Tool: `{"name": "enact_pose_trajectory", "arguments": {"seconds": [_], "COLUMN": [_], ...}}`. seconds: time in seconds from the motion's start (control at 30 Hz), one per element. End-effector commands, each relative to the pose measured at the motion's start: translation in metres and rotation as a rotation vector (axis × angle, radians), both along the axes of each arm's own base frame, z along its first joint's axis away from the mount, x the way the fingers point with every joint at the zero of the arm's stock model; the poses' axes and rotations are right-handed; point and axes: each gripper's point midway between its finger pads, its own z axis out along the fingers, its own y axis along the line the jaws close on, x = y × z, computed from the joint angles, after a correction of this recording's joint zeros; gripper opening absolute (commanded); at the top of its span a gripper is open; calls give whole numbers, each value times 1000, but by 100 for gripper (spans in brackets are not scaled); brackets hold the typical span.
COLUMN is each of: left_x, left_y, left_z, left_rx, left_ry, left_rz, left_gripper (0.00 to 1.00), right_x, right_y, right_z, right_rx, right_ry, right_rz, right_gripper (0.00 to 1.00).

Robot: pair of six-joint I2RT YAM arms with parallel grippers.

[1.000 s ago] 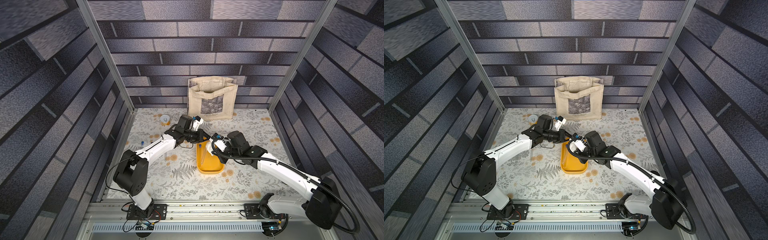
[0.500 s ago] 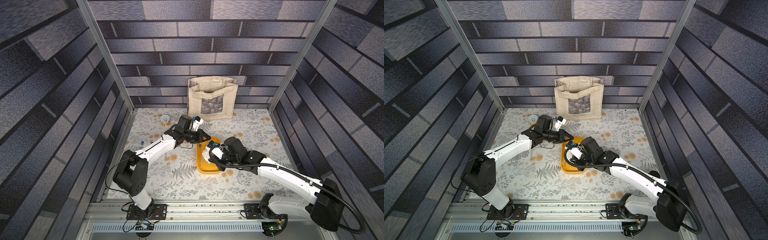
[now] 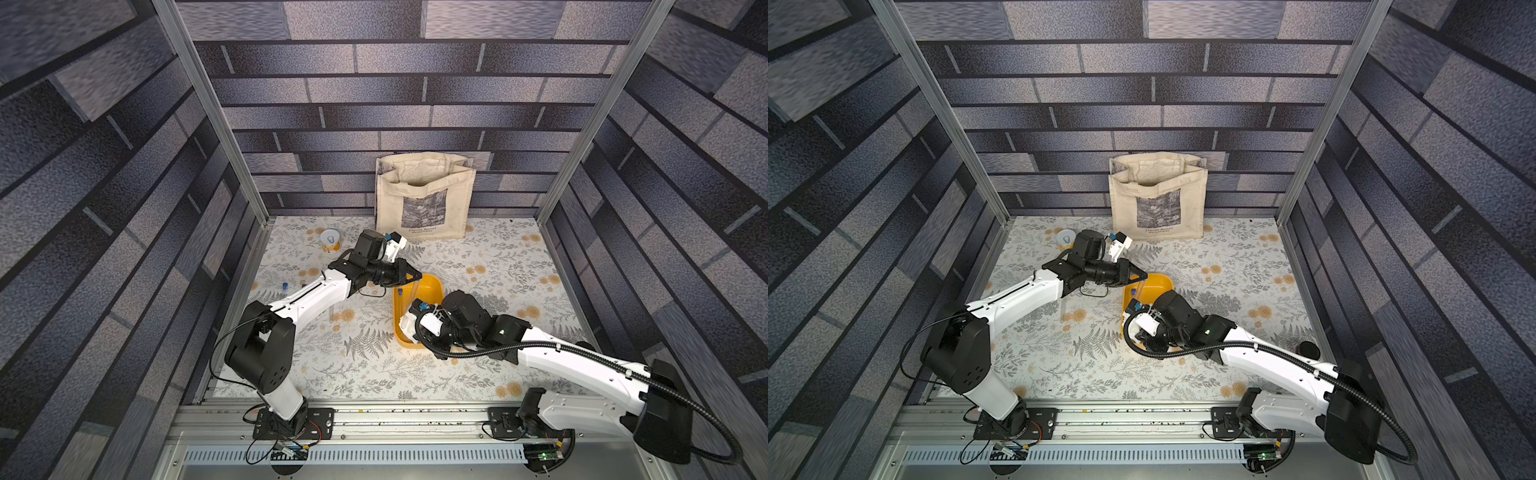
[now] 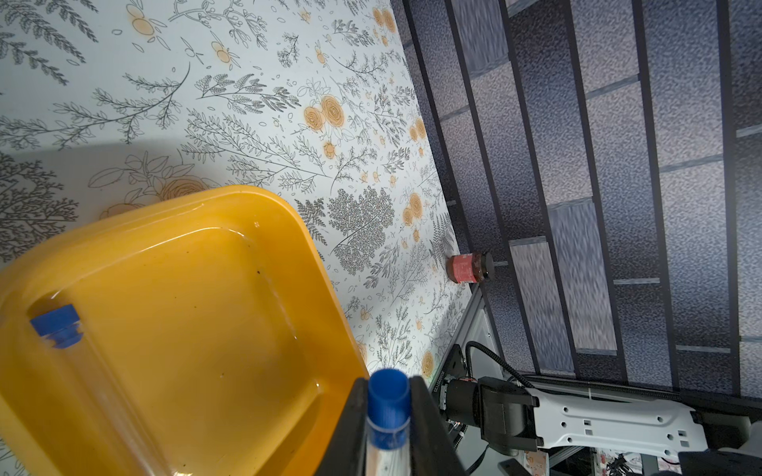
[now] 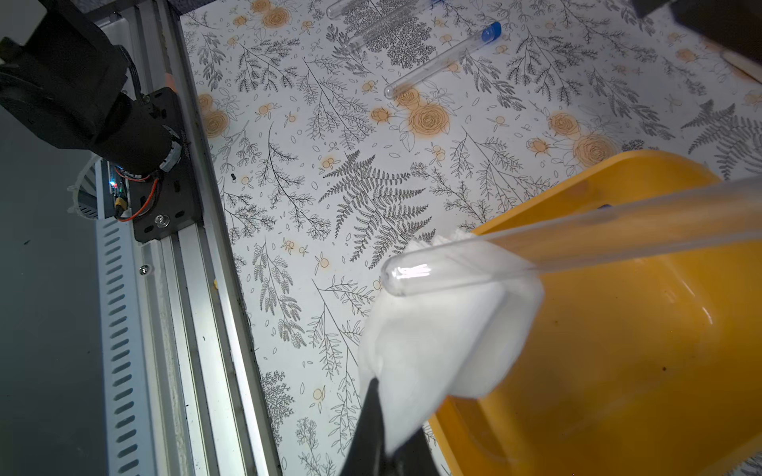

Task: Wipe the exteriors of test tubes
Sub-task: Wipe the dirt from the test tube.

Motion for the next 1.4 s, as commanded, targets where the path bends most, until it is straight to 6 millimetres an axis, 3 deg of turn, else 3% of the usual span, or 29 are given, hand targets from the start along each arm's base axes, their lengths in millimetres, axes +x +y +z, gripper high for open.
{"name": "enact_pose_trajectory", "arguments": {"seconds": [0.0, 0.27, 0.63, 0.77, 0.9, 1.17, 1.37], "left_x": [-9, -13, -12, -12, -9, -8, -8], "left_y": [0, -1, -2, -1, 2, -1, -2], "left_z": [9, 7, 4, 3, 1, 2, 2], "left_rx": [-14, -13, -13, -9, -5, -13, -13], "left_ry": [-30, -22, -18, -17, -12, -8, -9], "left_rz": [-19, -26, -28, -23, -10, -16, -19], "left_gripper": [17, 17, 17, 17, 17, 17, 17], "right_x": [15, 60, 96, 96, 84, 81, 76], "right_y": [2, -4, -29, -39, -39, -39, -25], "right_z": [13, 34, 38, 42, 46, 28, 20], "right_rx": [43, 89, 135, 163, 203, 134, 62], "right_ry": [-10, -6, 2, -13, -10, 39, 31], "right_rz": [-42, -140, -319, -352, -313, -301, -245], "right_gripper": [0, 0, 0, 0, 0, 0, 0]}}
